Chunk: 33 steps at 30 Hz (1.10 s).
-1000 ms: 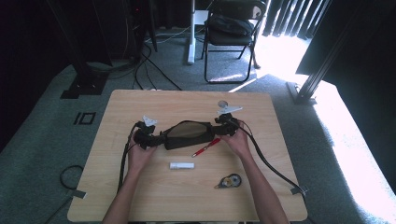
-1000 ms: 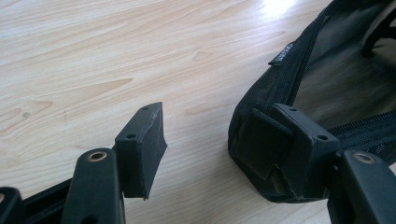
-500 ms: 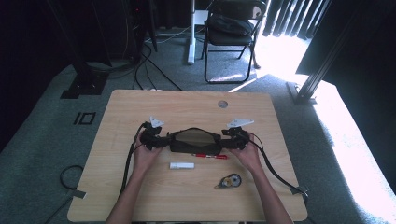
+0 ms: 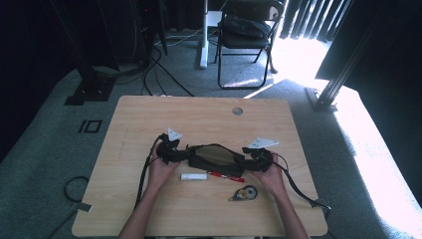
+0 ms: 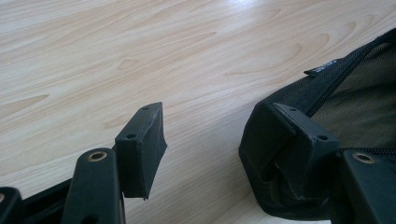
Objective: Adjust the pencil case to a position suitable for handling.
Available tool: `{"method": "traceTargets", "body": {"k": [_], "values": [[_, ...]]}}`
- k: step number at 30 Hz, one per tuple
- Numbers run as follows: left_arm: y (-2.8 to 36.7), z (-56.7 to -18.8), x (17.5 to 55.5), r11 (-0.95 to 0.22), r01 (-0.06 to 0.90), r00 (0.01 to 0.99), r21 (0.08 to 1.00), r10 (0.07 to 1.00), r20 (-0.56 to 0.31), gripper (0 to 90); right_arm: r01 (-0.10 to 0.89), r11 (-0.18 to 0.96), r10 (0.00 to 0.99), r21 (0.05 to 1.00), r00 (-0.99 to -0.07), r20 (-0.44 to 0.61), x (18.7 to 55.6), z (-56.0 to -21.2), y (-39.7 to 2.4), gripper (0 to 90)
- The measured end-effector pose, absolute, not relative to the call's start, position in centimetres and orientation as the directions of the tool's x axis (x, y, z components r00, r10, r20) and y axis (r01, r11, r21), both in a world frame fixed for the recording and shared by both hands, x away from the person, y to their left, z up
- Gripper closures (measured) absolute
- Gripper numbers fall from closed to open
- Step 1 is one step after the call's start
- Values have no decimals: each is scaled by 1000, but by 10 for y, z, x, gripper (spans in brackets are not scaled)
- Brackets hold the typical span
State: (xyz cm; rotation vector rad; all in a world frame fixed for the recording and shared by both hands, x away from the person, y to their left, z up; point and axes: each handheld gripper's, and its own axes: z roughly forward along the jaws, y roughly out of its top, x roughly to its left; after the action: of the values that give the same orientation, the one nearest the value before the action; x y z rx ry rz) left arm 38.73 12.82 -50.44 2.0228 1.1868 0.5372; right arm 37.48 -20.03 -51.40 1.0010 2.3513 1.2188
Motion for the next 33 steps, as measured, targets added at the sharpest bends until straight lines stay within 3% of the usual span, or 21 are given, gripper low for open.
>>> {"method": "traceTargets", "body": {"k": [9, 17, 21, 33], "values": [[142, -489, 381, -265, 549, 463, 793, 886, -25, 340, 386, 332, 710, 861, -703, 41, 373, -494, -206, 349], [175, -495, 365, -268, 559, 416, 785, 909, 14, 336, 369, 291, 720, 883, -692, 51, 362, -482, -225, 397], [187, -501, 361, -250, 571, 414, 782, 910, -11, 332, 389, 302, 717, 870, -694, 62, 356, -489, -233, 423], [152, -496, 380, -272, 541, 496, 796, 868, -40, 323, 398, 359, 670, 845, -739, 64, 384, -495, -188, 401]]}}
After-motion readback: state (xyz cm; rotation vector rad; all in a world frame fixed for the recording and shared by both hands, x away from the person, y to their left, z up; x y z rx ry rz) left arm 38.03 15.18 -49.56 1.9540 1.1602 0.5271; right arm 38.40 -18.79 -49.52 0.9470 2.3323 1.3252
